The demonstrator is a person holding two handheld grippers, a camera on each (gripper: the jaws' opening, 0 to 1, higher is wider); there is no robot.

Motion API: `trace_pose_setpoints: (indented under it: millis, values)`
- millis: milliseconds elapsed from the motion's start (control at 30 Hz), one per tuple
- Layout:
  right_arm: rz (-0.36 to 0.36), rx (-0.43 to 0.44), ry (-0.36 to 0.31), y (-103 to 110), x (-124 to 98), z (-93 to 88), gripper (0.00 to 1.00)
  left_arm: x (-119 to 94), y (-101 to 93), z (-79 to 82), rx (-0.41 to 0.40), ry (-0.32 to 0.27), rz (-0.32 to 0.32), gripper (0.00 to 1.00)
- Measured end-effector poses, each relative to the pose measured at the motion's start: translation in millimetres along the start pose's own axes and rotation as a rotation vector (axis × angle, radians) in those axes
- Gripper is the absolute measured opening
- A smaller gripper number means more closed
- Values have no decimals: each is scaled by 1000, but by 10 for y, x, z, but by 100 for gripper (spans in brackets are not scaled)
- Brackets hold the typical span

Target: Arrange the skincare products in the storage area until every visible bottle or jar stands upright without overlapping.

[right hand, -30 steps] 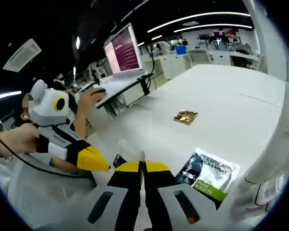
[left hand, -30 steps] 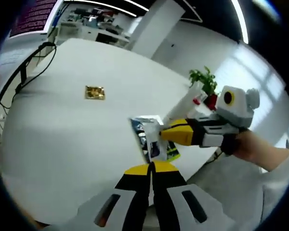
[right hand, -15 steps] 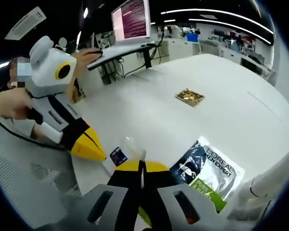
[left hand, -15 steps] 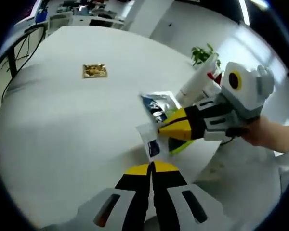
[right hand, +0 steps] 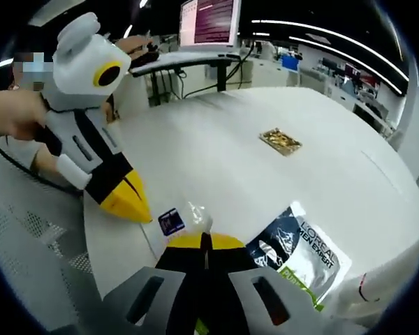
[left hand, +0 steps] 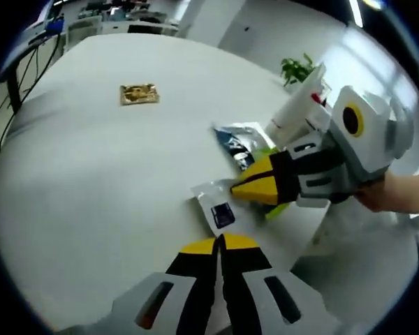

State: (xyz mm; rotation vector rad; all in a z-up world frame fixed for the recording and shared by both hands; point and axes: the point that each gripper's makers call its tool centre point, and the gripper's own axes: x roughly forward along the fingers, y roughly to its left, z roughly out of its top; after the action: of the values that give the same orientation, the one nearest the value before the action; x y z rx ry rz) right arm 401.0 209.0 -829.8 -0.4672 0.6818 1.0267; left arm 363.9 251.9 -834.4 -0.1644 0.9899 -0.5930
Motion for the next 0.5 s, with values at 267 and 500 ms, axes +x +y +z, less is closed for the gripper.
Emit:
trace_pose_setpoints:
  millis: [267, 500]
  values:
    - [-6, -24, 3, -22, 48, -26, 1, -1, 11, -35, 104, 10, 22, 3]
    - [-6, -17, 3, -7, 56, -30, 1, -65, -126, 234, 214, -103, -9, 10]
